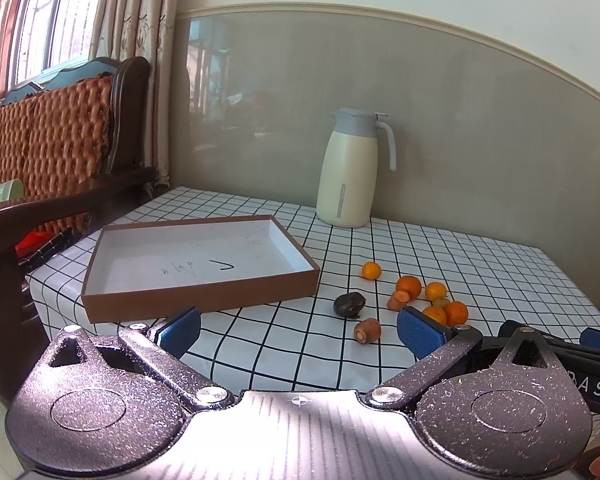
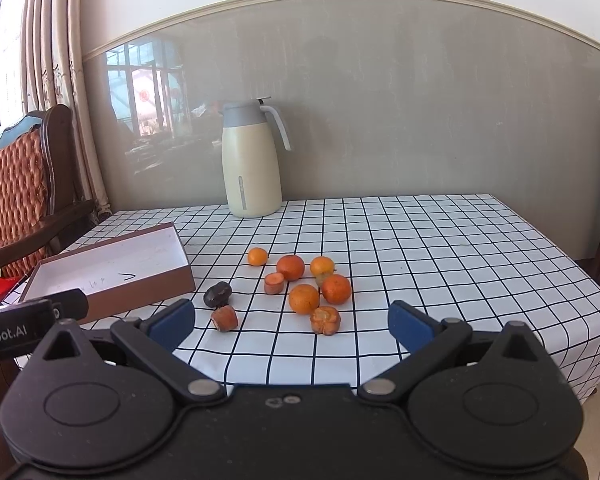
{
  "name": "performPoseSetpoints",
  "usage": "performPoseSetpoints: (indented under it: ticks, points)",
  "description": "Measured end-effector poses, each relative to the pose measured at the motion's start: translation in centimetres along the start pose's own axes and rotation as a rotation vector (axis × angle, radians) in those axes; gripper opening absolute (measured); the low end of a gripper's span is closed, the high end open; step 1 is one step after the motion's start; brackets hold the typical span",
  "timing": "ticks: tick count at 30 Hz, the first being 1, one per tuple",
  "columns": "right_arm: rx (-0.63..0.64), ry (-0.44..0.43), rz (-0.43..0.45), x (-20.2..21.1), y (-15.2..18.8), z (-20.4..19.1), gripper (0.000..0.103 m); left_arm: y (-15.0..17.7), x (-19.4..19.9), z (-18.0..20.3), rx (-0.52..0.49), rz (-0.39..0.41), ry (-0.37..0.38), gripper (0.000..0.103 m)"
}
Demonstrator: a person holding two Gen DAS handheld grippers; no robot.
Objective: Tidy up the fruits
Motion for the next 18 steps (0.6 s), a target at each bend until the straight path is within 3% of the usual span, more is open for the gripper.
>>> performPoseSetpoints:
  ticks: [14, 18]
  points:
    - [0.005, 0.009, 0.009, 0.06, 0.09, 0.21, 0.097, 0.03, -0.17, -0.11, 0.019, -0.057, 0.015, 0.103]
    - [0.009, 0.017, 0.009, -0.1, 0.2, 0.33, 0.097, 0.2, -0.27, 0.1, 0.005, -0.029, 0.02, 0.103]
Point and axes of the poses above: each gripper's, at about its wrist camera, not at the fingertips, and x roughly against the way its jaws point, z to its right, y to its underside, the point moved 1 cm from there along -x, roughly the way its jaws point, and after that the axes turned 3 degrees about x, right-handed, at the moved point
